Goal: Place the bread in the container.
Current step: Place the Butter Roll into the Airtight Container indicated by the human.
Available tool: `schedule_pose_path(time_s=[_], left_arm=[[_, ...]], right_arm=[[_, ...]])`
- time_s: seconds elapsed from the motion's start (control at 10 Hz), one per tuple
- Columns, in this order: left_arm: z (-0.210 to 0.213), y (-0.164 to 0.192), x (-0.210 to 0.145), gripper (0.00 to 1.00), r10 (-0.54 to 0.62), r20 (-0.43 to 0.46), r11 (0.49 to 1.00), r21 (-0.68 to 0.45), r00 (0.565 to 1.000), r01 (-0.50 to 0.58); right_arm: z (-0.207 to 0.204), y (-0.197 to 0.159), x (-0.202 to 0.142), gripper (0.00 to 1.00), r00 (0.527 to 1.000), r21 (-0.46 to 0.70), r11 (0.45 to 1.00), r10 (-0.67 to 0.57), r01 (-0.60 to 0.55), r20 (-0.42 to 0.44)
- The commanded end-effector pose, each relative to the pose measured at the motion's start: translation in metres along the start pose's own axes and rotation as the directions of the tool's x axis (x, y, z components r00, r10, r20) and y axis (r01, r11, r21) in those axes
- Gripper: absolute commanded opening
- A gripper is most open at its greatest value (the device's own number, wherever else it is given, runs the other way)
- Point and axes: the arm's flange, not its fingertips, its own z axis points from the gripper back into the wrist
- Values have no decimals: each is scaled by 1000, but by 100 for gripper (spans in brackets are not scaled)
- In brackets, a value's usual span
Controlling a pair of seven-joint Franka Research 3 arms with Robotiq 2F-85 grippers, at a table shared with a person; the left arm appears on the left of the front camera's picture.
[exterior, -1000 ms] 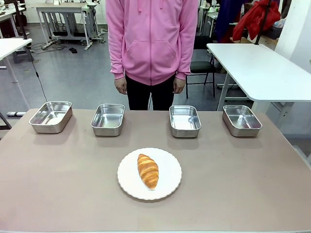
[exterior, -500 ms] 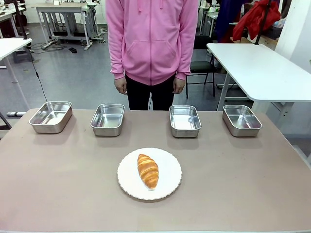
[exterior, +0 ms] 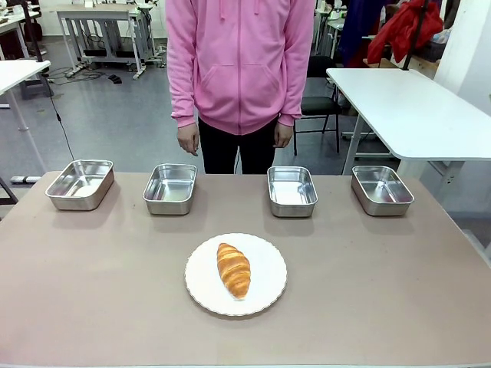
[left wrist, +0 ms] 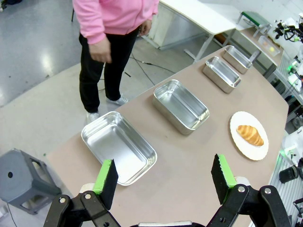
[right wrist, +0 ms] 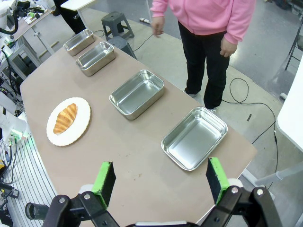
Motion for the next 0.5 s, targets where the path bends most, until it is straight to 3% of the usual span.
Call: schedule_pose_path(time_s=[0.0, 0.4], left_arm=[[1, -1, 0, 100, -8, 12, 1000, -10, 1000, 8], [1, -1, 0, 100, -8, 12, 1000, -10, 1000, 8]], right_arm=[[0, 1, 2, 100, 1000, 2, 1000, 5, -5, 4], [0, 1, 2, 100, 1000, 2, 1000, 5, -5, 4]])
